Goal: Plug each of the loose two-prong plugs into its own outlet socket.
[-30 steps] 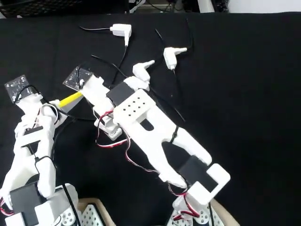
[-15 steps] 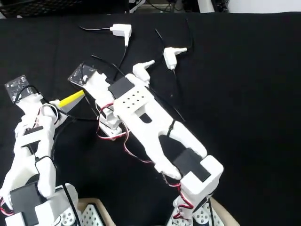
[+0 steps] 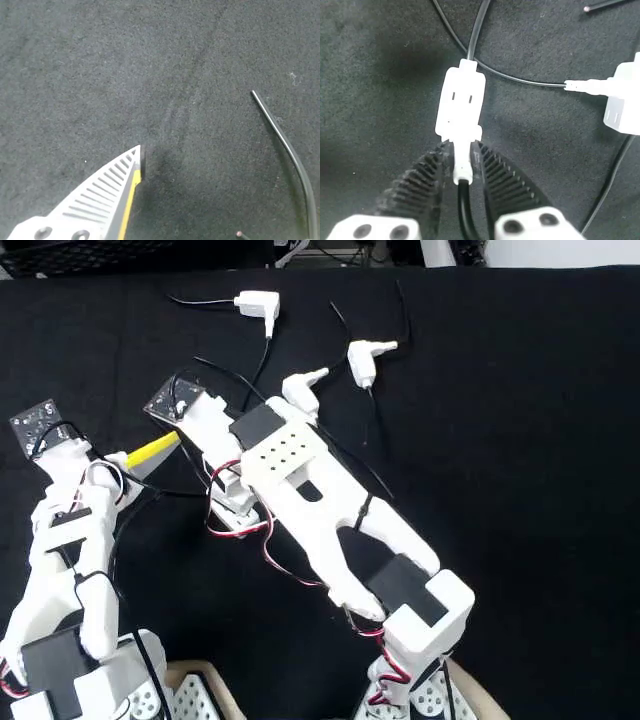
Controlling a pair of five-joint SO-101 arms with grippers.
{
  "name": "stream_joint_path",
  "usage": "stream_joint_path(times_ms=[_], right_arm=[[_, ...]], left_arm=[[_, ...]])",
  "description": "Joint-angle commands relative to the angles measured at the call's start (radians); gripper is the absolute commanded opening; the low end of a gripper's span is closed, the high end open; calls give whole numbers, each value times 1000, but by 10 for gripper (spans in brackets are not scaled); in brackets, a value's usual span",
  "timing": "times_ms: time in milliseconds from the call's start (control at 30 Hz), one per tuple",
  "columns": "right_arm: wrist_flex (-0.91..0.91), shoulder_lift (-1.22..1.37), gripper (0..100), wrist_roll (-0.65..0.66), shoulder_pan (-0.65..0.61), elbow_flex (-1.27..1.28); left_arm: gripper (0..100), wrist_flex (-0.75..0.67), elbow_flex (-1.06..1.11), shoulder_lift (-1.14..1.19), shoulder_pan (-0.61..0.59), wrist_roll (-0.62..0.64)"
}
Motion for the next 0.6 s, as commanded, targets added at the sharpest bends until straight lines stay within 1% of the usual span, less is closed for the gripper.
stream_joint_path(times_ms=[0,233,367,567], right_arm=[[6,-5,11,-26,6,-12],[46,-12,11,-35,-9,-12],[40,-5,11,-80,-11,-16],[32,-5,11,-112,-48,-12]], left_arm=[[620,-18,-2,-34,13,-6],[620,-18,-2,-34,13,-6],[620,-18,-2,-34,13,-6],[620,-18,-2,-34,13,-6]])
